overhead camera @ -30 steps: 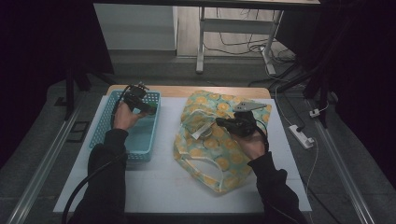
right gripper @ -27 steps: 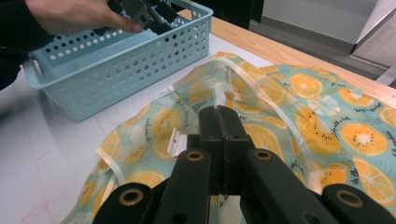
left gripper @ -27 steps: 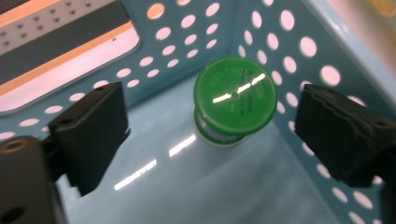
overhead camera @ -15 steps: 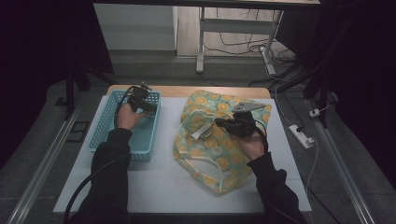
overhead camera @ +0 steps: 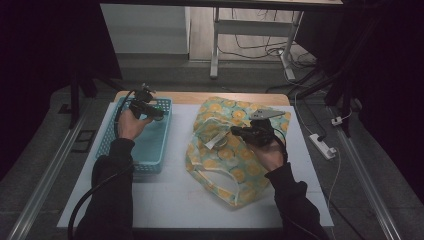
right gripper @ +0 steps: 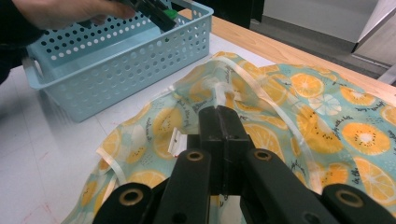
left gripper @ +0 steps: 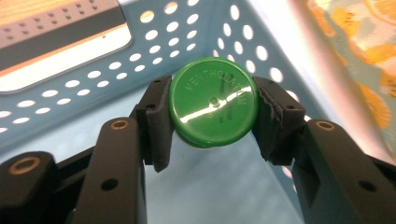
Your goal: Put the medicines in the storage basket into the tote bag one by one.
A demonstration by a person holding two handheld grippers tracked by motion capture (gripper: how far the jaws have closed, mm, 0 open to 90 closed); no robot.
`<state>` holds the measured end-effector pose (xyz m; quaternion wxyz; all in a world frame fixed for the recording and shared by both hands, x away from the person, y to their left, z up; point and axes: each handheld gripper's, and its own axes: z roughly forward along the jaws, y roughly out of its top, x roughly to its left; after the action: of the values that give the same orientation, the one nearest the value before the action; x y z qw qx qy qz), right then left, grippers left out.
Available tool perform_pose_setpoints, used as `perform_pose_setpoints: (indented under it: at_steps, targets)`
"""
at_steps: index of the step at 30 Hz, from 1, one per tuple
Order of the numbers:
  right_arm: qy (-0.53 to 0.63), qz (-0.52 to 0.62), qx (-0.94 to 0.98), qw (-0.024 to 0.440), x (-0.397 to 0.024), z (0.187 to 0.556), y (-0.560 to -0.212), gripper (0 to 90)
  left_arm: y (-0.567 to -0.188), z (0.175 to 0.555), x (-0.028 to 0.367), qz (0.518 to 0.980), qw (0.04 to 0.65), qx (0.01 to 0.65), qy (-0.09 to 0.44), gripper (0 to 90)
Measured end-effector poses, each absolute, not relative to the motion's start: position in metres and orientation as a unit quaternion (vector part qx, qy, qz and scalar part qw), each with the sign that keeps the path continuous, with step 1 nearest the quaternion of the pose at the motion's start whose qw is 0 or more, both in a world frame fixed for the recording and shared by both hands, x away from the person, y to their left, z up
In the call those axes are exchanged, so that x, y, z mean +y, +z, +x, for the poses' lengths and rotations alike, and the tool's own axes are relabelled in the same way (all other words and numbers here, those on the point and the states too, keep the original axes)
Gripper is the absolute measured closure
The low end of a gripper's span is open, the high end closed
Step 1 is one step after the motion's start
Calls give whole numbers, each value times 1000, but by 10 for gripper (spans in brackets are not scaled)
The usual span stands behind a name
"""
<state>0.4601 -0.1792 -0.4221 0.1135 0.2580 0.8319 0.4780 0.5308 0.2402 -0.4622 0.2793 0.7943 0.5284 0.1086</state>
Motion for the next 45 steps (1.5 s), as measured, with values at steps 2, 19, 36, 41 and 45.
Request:
perform_pose_setpoints:
  at_steps: [2, 19, 36, 41, 45]
  targets:
    - [478, 257, 832, 114, -179, 460, -422, 900, -456, 525, 240, 796, 285, 522, 110, 517]
    - [484, 258, 828, 117, -181, 459, -418, 900, -422, 484, 234, 812, 328, 472, 103, 517]
    - [485, 258, 827, 118, -181, 458, -417, 900, -415, 455, 212, 829, 349, 428, 84, 517]
    - [485, 256, 827, 119, -181, 458, -417, 900, -412, 446, 202, 835, 356, 412, 82, 517]
    - [485, 256, 828, 118, -181, 458, -417, 900, -409, 440, 192, 842, 359, 394, 81, 517]
